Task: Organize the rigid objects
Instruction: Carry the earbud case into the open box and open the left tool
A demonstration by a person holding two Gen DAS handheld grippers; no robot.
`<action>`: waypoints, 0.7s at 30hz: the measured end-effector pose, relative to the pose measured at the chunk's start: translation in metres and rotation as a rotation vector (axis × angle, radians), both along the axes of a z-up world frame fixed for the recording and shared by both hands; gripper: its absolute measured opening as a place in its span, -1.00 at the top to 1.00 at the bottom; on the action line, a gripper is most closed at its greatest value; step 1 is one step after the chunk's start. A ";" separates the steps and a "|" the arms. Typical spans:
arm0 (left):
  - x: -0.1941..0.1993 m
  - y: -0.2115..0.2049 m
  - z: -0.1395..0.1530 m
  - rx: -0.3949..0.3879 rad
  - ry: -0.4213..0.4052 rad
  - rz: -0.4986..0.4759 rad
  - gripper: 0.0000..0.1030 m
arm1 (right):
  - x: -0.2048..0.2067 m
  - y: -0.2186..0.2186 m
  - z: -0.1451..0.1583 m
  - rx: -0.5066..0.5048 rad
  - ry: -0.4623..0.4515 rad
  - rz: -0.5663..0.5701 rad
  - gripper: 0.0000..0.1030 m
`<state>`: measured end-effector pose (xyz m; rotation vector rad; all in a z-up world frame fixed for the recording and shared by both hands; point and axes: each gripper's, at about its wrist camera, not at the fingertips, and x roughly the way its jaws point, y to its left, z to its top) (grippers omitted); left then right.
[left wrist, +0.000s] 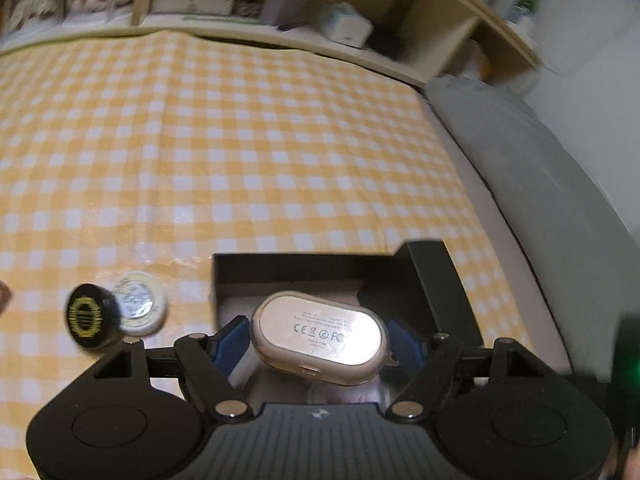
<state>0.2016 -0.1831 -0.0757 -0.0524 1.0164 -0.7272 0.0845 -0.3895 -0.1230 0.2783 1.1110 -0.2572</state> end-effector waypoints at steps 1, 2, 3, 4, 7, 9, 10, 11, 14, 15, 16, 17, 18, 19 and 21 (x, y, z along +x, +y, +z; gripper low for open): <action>0.003 -0.007 -0.002 0.006 0.008 0.016 -0.48 | 0.000 0.000 0.000 -0.001 0.000 0.002 0.84; 0.005 -0.016 -0.004 0.016 0.011 0.026 -0.48 | 0.000 0.000 0.000 0.000 0.000 0.001 0.84; 0.007 -0.022 -0.005 0.028 0.011 0.032 -0.48 | 0.000 0.000 0.000 0.001 -0.001 0.000 0.84; 0.008 -0.030 -0.008 0.045 0.008 0.041 -0.48 | 0.000 0.000 0.000 0.001 -0.002 0.001 0.84; 0.013 -0.045 -0.015 0.088 0.015 0.089 -0.48 | -0.001 -0.001 0.000 0.001 -0.005 0.005 0.84; 0.016 -0.050 -0.021 0.076 0.030 0.113 -0.48 | -0.001 -0.001 -0.001 0.000 -0.005 0.006 0.84; 0.018 -0.052 -0.023 0.067 0.040 0.123 -0.48 | -0.001 -0.001 0.000 -0.001 -0.006 0.007 0.84; 0.019 -0.054 -0.026 0.054 0.051 0.135 -0.48 | -0.001 0.000 0.000 0.000 -0.005 0.006 0.84; 0.021 -0.059 -0.032 0.023 0.070 0.153 -0.48 | -0.001 -0.001 0.000 0.001 -0.007 0.008 0.84; 0.022 -0.059 -0.034 0.015 0.073 0.160 -0.48 | -0.001 0.000 0.000 0.000 -0.006 0.007 0.84; 0.021 -0.060 -0.036 0.008 0.072 0.167 -0.48 | 0.000 -0.001 0.000 0.000 -0.005 0.008 0.84; 0.021 -0.061 -0.037 0.003 0.068 0.177 -0.48 | 0.000 -0.001 0.000 -0.001 -0.005 0.009 0.84; 0.021 -0.061 -0.040 -0.001 0.077 0.183 -0.48 | 0.000 -0.001 0.000 -0.003 -0.005 0.010 0.84; 0.021 -0.060 -0.043 -0.009 0.085 0.190 -0.48 | 0.000 -0.001 0.000 -0.003 -0.005 0.011 0.84; 0.018 -0.057 -0.046 -0.024 0.075 0.190 -0.51 | 0.001 -0.001 0.001 -0.004 -0.005 0.013 0.84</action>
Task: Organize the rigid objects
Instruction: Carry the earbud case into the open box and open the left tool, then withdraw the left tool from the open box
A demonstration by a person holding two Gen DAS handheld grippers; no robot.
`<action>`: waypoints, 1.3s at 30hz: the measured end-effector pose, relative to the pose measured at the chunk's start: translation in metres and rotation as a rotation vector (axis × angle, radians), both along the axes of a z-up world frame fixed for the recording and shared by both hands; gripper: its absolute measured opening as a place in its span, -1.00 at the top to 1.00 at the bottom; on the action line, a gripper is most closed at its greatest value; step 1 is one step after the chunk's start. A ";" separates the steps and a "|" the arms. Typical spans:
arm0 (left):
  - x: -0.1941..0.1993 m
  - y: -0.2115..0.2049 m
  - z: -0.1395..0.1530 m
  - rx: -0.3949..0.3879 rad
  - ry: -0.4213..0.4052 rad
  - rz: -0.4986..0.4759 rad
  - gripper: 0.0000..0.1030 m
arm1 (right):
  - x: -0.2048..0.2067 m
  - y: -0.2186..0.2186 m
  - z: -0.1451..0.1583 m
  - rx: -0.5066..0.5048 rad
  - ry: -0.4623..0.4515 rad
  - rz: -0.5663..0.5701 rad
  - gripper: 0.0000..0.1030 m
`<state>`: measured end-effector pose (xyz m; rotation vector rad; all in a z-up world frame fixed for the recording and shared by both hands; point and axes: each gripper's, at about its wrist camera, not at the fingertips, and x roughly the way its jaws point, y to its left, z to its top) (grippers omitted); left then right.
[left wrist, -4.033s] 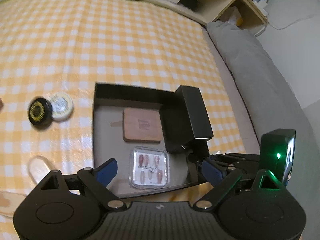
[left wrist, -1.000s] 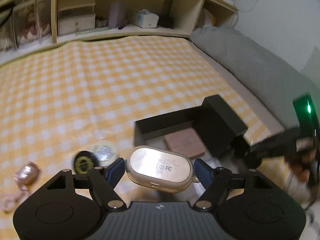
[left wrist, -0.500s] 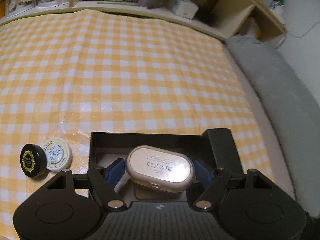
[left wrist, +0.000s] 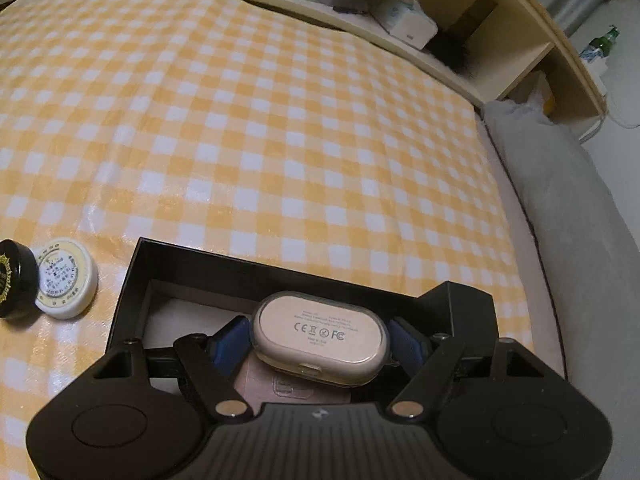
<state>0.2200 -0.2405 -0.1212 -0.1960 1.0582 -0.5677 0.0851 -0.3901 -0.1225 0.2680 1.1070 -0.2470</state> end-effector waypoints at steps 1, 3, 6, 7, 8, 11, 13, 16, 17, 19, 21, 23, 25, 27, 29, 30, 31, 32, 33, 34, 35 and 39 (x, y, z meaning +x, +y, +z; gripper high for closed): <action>0.000 0.002 0.001 -0.002 -0.008 -0.005 -0.52 | 0.000 0.000 0.000 0.000 0.000 0.000 0.84; -0.002 0.004 0.003 -0.002 -0.023 -0.018 -0.66 | 0.001 0.000 0.000 0.001 0.000 0.000 0.83; -0.001 0.010 0.011 -0.023 -0.014 -0.029 -0.73 | 0.001 0.000 -0.001 -0.001 0.003 0.001 0.84; -0.002 0.013 0.014 -0.025 -0.014 -0.030 -0.75 | 0.002 0.000 -0.002 -0.002 0.005 0.003 0.84; -0.003 0.017 0.018 -0.030 -0.019 -0.035 -0.77 | 0.001 0.000 -0.001 -0.002 0.004 0.003 0.84; -0.006 0.021 0.028 -0.031 -0.034 -0.053 -0.80 | 0.001 0.000 -0.001 0.000 0.003 0.001 0.84; -0.010 0.024 0.034 -0.030 -0.035 -0.065 -0.85 | 0.001 0.000 -0.001 0.000 0.004 0.001 0.84; -0.017 0.027 0.041 -0.018 -0.038 -0.089 -0.88 | 0.001 0.000 -0.003 -0.003 0.004 -0.004 0.84; -0.020 0.028 0.043 -0.014 -0.039 -0.100 -0.90 | 0.002 -0.001 -0.003 -0.002 0.003 -0.006 0.86; -0.027 0.029 0.048 0.003 -0.041 -0.118 -0.93 | 0.000 -0.002 -0.004 0.004 0.003 -0.005 0.87; -0.033 0.031 0.053 0.020 -0.049 -0.134 -1.00 | 0.000 -0.003 -0.005 0.004 0.003 -0.006 0.86; -0.040 0.032 0.057 0.037 -0.059 -0.150 -1.00 | -0.001 -0.004 -0.005 0.004 0.003 -0.008 0.86; -0.045 0.034 0.061 0.051 -0.061 -0.165 -1.00 | -0.002 -0.004 -0.005 0.001 0.004 -0.010 0.86; -0.051 0.038 0.064 0.059 -0.060 -0.177 -1.00 | -0.002 -0.003 -0.005 -0.003 0.003 -0.009 0.86; -0.059 0.042 0.067 0.065 -0.066 -0.188 -1.00 | -0.002 -0.004 -0.005 -0.004 0.002 -0.009 0.86; -0.062 0.044 0.069 0.070 -0.072 -0.195 -1.00 | -0.002 -0.003 -0.005 -0.003 0.003 -0.010 0.85; -0.065 0.047 0.069 0.074 -0.076 -0.199 -1.00 | -0.003 -0.003 -0.005 -0.003 0.003 -0.011 0.85; -0.066 0.049 0.070 0.078 -0.080 -0.203 -1.00 | -0.003 -0.003 -0.005 -0.003 0.003 -0.012 0.85; -0.069 0.052 0.070 0.082 -0.083 -0.207 -1.00 | -0.003 -0.003 -0.005 -0.004 0.003 -0.012 0.85; -0.070 0.055 0.071 0.084 -0.085 -0.209 -1.00 | -0.003 -0.003 -0.004 -0.006 0.004 -0.014 0.85; -0.072 0.057 0.072 0.085 -0.087 -0.208 -1.00 | -0.003 -0.003 -0.004 -0.008 0.004 -0.015 0.85; -0.077 0.069 0.074 0.091 -0.093 -0.213 -1.00 | -0.005 -0.002 -0.003 -0.010 0.004 -0.017 0.84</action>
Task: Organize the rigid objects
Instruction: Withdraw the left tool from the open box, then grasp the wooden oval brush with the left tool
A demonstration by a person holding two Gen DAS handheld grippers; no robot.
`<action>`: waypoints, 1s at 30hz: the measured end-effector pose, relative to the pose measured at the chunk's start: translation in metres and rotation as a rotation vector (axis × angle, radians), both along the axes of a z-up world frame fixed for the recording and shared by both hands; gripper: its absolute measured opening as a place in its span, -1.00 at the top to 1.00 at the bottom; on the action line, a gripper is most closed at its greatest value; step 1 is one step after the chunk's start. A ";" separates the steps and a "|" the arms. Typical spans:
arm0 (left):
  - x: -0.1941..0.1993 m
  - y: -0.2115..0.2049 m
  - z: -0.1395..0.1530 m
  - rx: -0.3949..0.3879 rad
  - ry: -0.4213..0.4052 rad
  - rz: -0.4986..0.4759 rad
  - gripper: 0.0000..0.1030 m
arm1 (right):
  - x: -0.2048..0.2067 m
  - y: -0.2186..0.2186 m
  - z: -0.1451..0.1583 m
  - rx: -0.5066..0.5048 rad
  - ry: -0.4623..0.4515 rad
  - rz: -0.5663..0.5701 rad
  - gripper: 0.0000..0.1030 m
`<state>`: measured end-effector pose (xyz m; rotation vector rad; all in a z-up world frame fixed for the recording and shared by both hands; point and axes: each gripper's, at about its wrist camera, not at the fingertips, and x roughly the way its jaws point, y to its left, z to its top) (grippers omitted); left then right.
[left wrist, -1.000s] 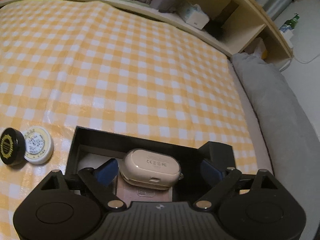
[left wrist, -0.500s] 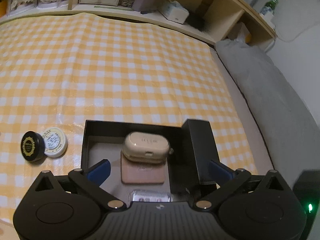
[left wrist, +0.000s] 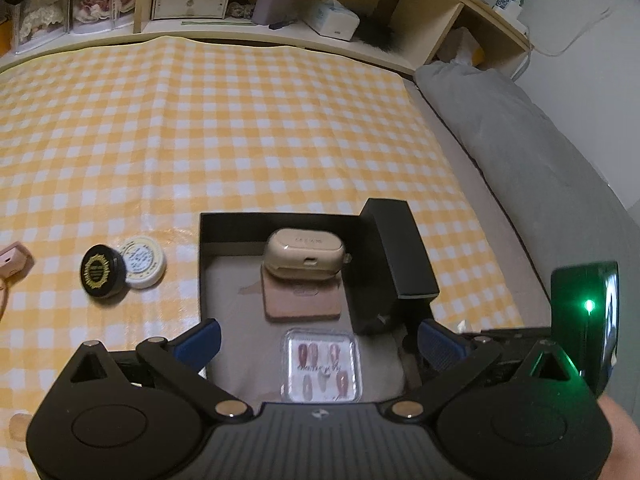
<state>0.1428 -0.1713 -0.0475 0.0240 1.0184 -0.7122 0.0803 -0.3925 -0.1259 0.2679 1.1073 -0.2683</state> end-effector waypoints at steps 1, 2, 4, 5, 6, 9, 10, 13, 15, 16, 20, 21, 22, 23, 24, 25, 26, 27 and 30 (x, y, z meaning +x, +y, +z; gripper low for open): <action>-0.001 0.004 0.001 0.003 -0.001 -0.001 -1.00 | 0.000 0.000 0.000 -0.001 0.000 0.001 0.84; -0.002 0.008 0.000 0.006 -0.002 -0.002 -1.00 | 0.000 0.000 0.000 -0.002 -0.001 0.002 0.84; -0.004 0.017 0.001 0.019 -0.004 0.002 -1.00 | 0.000 0.000 0.000 -0.003 -0.001 0.003 0.84; -0.005 0.021 0.000 0.025 -0.004 0.006 -1.00 | -0.001 0.001 0.000 -0.005 -0.002 0.004 0.84; -0.006 0.025 0.000 0.032 -0.003 0.010 -1.00 | -0.001 0.001 0.000 -0.005 -0.001 0.005 0.84; -0.009 0.039 0.002 0.048 -0.014 0.008 -1.00 | -0.001 0.001 0.001 -0.005 -0.001 0.007 0.84; -0.010 0.043 0.002 0.054 -0.023 0.003 -1.00 | -0.001 0.002 0.001 -0.006 -0.001 0.008 0.84; -0.009 0.055 0.005 0.086 -0.049 -0.008 -1.00 | -0.001 0.003 0.002 -0.011 0.003 0.012 0.84; -0.006 0.065 0.007 0.102 -0.056 0.004 -1.00 | 0.000 0.003 0.002 -0.011 0.004 0.013 0.84; -0.004 0.071 0.008 0.110 -0.058 0.009 -1.00 | 0.000 0.004 0.002 -0.012 0.004 0.013 0.84; 0.004 0.094 0.010 0.140 -0.068 0.050 -1.00 | 0.000 0.004 0.002 -0.013 0.004 0.014 0.84; 0.007 0.101 0.010 0.150 -0.066 0.062 -1.00 | 0.000 0.004 0.002 -0.013 0.004 0.014 0.84; 0.009 0.107 0.009 0.159 -0.062 0.073 -1.00 | 0.000 0.004 0.002 -0.013 0.004 0.015 0.84; 0.013 0.113 0.007 0.173 -0.057 0.086 -1.00 | 0.000 0.005 0.002 -0.012 0.004 0.014 0.84; 0.015 0.119 0.003 0.188 -0.051 0.101 -1.00 | 0.000 0.005 0.002 -0.012 0.004 0.013 0.84; 0.017 0.125 -0.001 0.203 -0.045 0.116 -1.00 | 0.000 0.004 0.002 -0.011 0.004 0.014 0.84; 0.020 0.132 -0.005 0.219 -0.037 0.130 -1.00 | 0.000 0.005 0.002 -0.012 0.004 0.014 0.84; 0.022 0.137 -0.009 0.235 -0.028 0.141 -1.00 | 0.000 0.005 0.002 -0.012 0.004 0.014 0.84; 0.029 0.151 -0.021 0.278 0.008 0.152 -1.00 | 0.000 0.005 0.002 -0.013 0.005 0.014 0.84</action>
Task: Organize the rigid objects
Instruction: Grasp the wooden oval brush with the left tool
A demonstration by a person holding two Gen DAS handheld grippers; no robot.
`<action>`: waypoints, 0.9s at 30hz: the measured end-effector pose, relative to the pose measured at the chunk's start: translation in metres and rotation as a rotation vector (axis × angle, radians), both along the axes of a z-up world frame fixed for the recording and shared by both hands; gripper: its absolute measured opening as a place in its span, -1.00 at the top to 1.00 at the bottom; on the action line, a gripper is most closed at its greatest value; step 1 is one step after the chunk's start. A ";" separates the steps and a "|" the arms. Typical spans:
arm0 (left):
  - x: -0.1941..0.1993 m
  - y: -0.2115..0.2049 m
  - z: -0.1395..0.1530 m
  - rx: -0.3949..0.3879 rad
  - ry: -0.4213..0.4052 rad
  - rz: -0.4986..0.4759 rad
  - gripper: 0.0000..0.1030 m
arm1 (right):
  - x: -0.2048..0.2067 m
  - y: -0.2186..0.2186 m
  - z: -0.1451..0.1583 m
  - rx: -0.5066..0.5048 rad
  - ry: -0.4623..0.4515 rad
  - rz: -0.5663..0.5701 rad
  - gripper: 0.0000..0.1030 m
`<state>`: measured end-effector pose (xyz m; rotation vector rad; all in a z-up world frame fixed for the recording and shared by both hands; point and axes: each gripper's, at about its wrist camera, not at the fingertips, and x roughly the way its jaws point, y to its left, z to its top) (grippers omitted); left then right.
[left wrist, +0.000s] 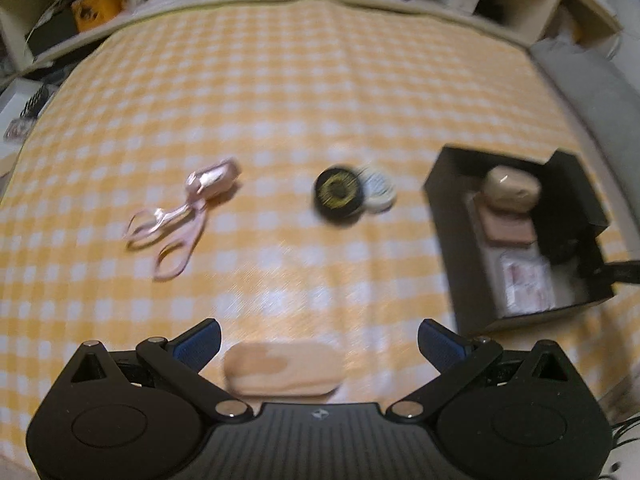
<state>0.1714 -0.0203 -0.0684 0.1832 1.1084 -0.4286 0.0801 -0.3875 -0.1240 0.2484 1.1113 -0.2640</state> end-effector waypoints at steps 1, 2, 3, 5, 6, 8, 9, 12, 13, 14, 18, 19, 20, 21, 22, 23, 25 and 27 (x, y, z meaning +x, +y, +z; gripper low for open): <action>0.002 0.003 -0.004 0.009 0.011 0.004 -1.00 | 0.000 0.000 0.000 -0.001 0.000 0.000 0.84; 0.004 0.006 -0.007 0.016 0.021 0.008 -1.00 | 0.000 0.000 0.000 -0.001 0.000 0.000 0.84; 0.007 0.009 -0.011 0.022 0.037 0.007 -1.00 | 0.000 0.000 0.000 -0.001 0.001 0.000 0.84; 0.011 0.012 -0.018 0.022 0.072 -0.004 -1.00 | 0.000 0.001 0.000 -0.002 0.003 0.002 0.84; 0.013 0.013 -0.022 0.022 0.088 -0.004 -1.00 | 0.001 0.001 0.000 -0.002 0.003 0.002 0.84; 0.016 0.014 -0.030 0.025 0.122 0.022 -1.00 | 0.001 0.000 0.000 -0.003 0.004 0.002 0.84; 0.017 0.013 -0.035 0.028 0.139 0.027 -1.00 | 0.001 0.000 0.000 -0.003 0.005 0.003 0.84; 0.018 0.011 -0.045 0.054 0.160 0.023 -1.00 | 0.002 -0.001 -0.002 -0.004 0.007 0.004 0.84; 0.018 0.009 -0.047 0.061 0.161 0.025 -1.00 | 0.002 -0.001 -0.002 -0.004 0.008 0.005 0.84; 0.019 0.007 -0.049 0.066 0.164 0.026 -1.00 | 0.002 -0.001 -0.002 -0.004 0.008 0.005 0.84; 0.021 0.007 -0.054 0.076 0.162 0.020 -1.00 | 0.002 -0.003 -0.004 -0.007 0.013 0.008 0.83; 0.021 0.007 -0.055 0.083 0.155 0.011 -1.00 | 0.003 -0.003 -0.005 -0.008 0.015 0.009 0.83; 0.023 0.007 -0.058 0.095 0.150 0.001 -1.00 | 0.003 -0.003 -0.006 -0.009 0.017 0.010 0.83; 0.024 0.006 -0.059 0.109 0.147 -0.011 -1.00 | 0.003 -0.003 -0.006 -0.010 0.018 0.011 0.83; 0.024 0.006 -0.062 0.127 0.147 -0.024 -1.00 | 0.003 -0.003 -0.006 -0.010 0.018 0.011 0.83; 0.025 0.007 -0.064 0.141 0.148 -0.032 -1.00 | 0.004 -0.003 -0.007 -0.010 0.020 0.012 0.83; 0.028 0.009 -0.067 0.143 0.151 -0.036 -0.99 | 0.004 -0.003 -0.007 -0.010 0.019 0.011 0.83; 0.029 0.010 -0.066 0.127 0.152 -0.031 -0.85 | 0.004 -0.003 -0.007 -0.011 0.020 0.012 0.83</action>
